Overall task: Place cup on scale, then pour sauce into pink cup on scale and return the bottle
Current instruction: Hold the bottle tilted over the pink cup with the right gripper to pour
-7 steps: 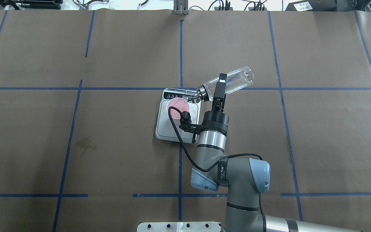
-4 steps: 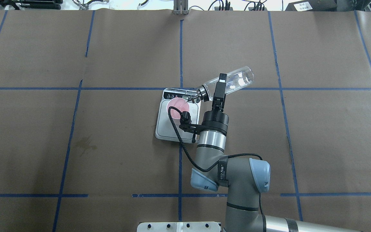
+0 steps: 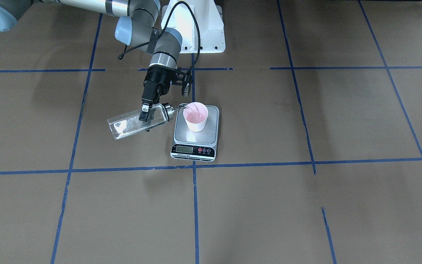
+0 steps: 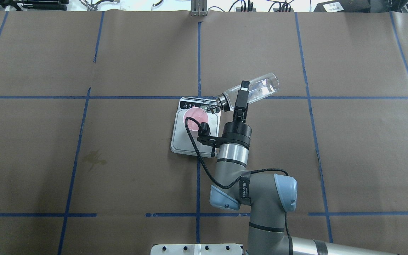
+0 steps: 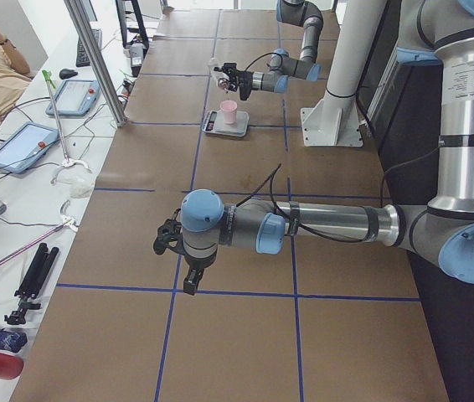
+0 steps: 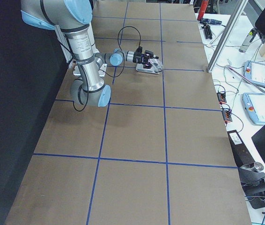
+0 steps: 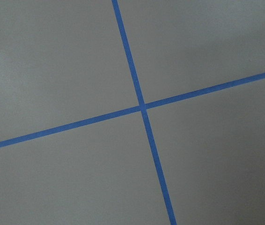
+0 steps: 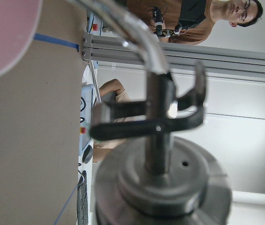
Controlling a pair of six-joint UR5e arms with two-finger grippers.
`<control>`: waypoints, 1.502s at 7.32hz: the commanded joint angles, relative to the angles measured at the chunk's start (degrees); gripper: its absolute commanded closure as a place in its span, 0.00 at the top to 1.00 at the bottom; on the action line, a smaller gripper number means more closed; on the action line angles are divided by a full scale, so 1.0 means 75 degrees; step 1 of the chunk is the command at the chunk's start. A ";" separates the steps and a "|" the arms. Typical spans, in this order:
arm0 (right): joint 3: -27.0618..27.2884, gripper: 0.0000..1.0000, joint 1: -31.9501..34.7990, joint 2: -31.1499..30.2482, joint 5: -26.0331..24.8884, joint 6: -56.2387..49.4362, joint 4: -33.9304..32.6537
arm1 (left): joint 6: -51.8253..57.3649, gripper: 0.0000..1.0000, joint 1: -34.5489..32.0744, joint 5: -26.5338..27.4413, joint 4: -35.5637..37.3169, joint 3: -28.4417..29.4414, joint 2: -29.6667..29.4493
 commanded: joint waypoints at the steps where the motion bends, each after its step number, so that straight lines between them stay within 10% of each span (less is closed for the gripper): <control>1: 0.0005 0.00 0.0000 0.0000 0.0000 0.0000 0.0000 | 0.0004 1.00 0.0000 0.0000 0.0000 0.0000 0.0000; 8: 0.0016 0.00 0.0000 0.0117 0.0023 0.0117 0.0070 | 0.0004 1.00 0.0000 0.0000 0.0000 0.0000 0.0000; 11: 0.0016 0.00 0.0023 0.0082 0.0525 0.0117 0.1611 | 0.0004 1.00 0.0000 -0.0012 -0.0012 0.0000 0.0000</control>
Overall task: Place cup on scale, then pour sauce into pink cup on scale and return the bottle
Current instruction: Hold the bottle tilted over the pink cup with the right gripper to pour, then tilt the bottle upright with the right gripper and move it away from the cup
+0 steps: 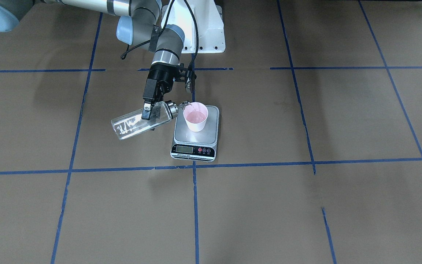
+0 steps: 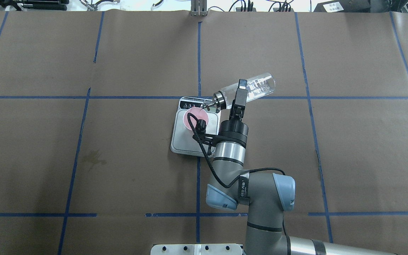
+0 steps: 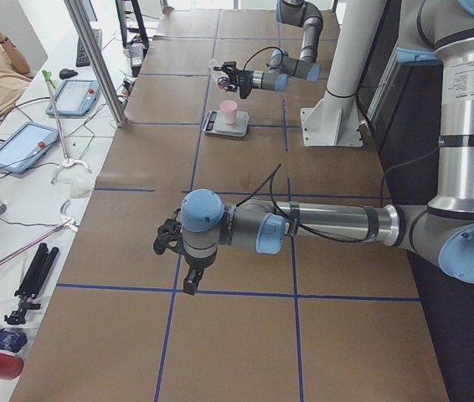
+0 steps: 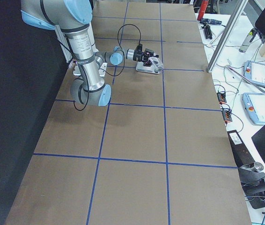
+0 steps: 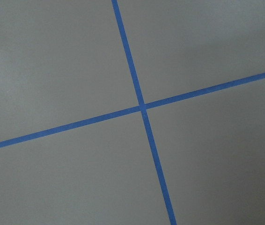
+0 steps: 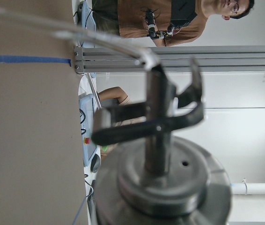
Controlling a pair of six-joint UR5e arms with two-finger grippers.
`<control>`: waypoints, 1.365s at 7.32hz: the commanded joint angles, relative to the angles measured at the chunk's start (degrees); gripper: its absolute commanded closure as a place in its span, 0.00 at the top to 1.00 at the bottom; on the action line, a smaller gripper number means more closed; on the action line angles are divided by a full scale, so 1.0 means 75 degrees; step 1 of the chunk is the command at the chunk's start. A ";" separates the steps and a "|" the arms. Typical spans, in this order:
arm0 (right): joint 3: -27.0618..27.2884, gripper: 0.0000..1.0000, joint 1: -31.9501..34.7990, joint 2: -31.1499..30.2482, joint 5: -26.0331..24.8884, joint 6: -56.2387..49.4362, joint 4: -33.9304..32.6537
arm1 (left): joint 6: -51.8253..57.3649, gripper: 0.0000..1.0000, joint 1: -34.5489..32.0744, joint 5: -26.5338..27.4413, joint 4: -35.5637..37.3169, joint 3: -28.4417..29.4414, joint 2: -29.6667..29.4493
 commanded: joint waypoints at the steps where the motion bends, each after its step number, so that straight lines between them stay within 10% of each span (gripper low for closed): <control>1: 0.0004 0.00 0.0021 -0.0056 0.0486 0.0026 0.1316 | 0.0000 1.00 0.0000 -0.0009 -0.0016 0.0000 0.0000; 5: 0.0051 0.00 0.0091 -0.0406 0.1763 0.0921 0.4106 | 0.0000 1.00 0.0000 -0.0126 -0.0028 0.0012 0.0000; 10: 0.1161 0.00 0.0513 -0.0922 0.3488 0.4919 0.4393 | 0.0000 1.00 0.0000 -0.0126 -0.0028 0.0012 0.0012</control>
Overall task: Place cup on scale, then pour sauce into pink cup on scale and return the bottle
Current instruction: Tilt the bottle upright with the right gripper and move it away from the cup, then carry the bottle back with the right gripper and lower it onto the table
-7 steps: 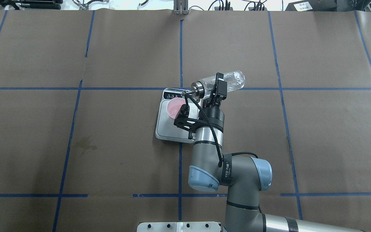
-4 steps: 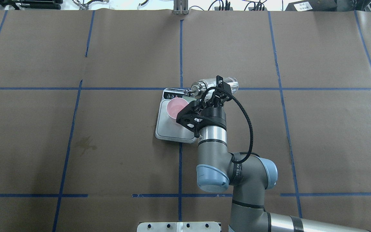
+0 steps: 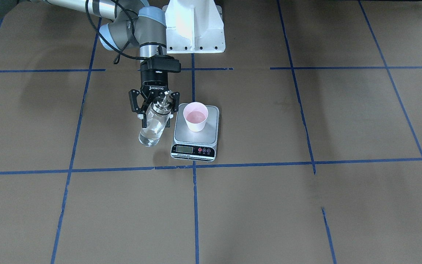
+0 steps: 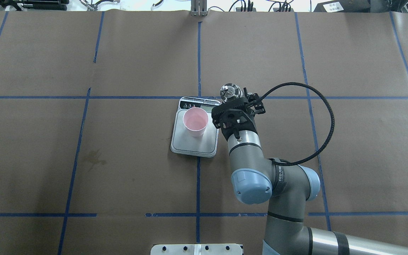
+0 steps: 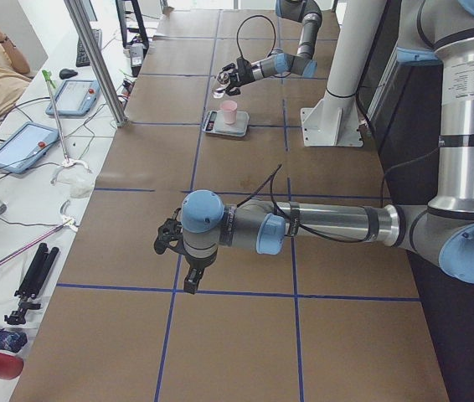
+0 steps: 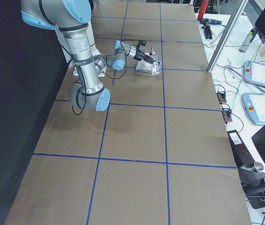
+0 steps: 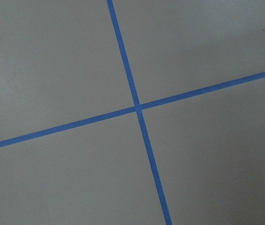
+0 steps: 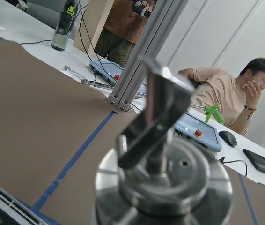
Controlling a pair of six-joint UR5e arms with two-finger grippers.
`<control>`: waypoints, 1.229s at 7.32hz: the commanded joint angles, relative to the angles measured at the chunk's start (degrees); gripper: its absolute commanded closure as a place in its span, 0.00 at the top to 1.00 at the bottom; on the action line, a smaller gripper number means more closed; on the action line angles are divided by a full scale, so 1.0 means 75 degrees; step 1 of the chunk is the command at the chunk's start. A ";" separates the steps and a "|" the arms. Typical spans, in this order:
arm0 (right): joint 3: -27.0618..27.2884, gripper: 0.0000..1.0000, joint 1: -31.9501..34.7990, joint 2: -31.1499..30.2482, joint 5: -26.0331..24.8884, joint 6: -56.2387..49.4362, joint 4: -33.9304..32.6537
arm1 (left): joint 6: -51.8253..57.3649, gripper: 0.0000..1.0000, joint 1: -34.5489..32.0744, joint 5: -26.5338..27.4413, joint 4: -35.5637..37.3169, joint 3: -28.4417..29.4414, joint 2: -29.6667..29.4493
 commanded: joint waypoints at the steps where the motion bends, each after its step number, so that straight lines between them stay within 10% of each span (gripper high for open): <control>1: 0.0897 0.00 0.0249 -0.0515 0.0506 0.0949 -0.0005 | 0.0000 1.00 0.0000 0.0000 0.0000 0.0000 0.0000; 9: 0.2319 0.00 0.0777 -0.2698 0.2160 0.2157 -0.0005 | 0.0000 1.00 0.0000 0.0058 0.0966 0.0036 0.0492</control>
